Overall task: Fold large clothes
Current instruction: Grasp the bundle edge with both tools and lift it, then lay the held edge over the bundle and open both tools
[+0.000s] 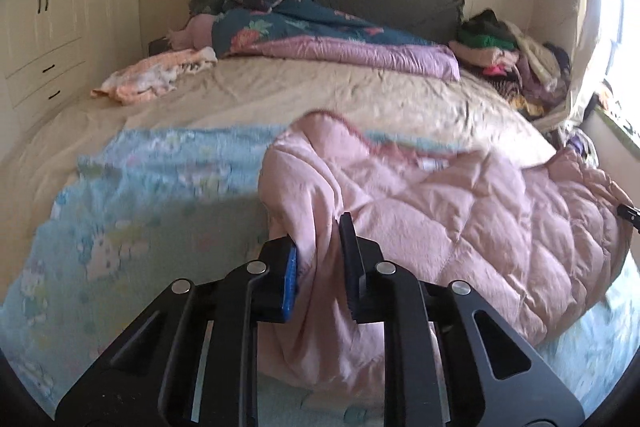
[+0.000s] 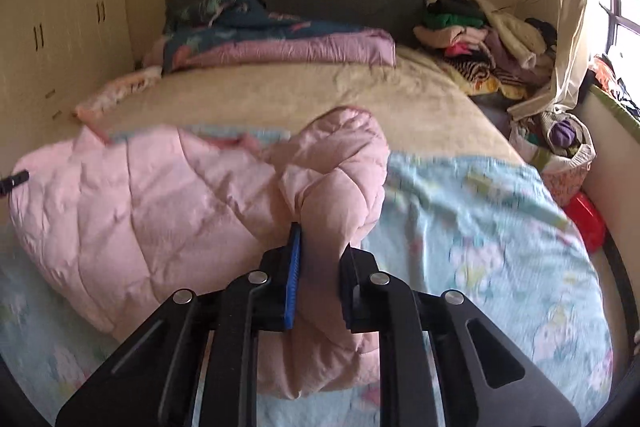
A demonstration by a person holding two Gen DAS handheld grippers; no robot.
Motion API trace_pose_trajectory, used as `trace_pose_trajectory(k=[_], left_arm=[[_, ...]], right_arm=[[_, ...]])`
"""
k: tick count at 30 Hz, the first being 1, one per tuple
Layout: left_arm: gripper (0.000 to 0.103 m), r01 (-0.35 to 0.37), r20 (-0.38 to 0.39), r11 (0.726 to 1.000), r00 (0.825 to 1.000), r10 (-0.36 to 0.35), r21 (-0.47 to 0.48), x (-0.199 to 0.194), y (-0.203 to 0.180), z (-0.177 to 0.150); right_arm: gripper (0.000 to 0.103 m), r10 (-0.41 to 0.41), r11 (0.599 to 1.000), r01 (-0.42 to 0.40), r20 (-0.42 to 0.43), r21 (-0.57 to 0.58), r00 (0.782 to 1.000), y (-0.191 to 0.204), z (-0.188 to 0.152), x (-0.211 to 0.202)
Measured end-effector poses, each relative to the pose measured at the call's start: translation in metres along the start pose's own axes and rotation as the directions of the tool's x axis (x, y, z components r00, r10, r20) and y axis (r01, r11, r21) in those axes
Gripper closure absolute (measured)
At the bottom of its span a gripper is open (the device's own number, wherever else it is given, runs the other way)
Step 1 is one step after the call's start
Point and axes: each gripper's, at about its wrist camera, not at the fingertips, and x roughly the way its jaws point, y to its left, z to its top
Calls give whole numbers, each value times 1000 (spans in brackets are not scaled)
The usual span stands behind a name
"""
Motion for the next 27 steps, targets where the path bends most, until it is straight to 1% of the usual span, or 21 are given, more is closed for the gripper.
trace_pose_trajectory(k=[3,5,6,8,11,14,18,23,27], left_arm=[[92,-27,10,1000,1000,27,3,13,-3,15],[92,-43,0,999,999,43,2,22,-3,16],[92,-51,-9,999,999,51,4,27,-3,17],[92,-65,-23,998,998,65,8,36,-2,16],[92,-84,-45,996,995,84,7,48,0,12],[92,-99,-63,995,993,99,7,57,2,6],[92,-110,-91,994,990,110,5,69,3,1],[92,-123,-138,992,983,123,8,84,4,-8],[92,-128,-167,992,978,126,-1,93,7,-18]], right_arm=[[89,-31,1000,31,-1,0,1000,0,18,16],[89,-43,999,43,-26,28,999,-2,22,31],[92,-51,998,53,-41,47,998,-5,23,39],[92,-81,995,84,-55,59,995,-10,21,49],[92,-78,992,86,-87,91,993,-17,12,63],[92,-100,992,107,-110,63,989,-13,4,73],[92,-107,991,117,-146,63,984,-14,-3,87],[92,-119,990,133,-208,55,971,-13,-18,107],[92,-127,990,138,-228,34,965,-9,-27,116]])
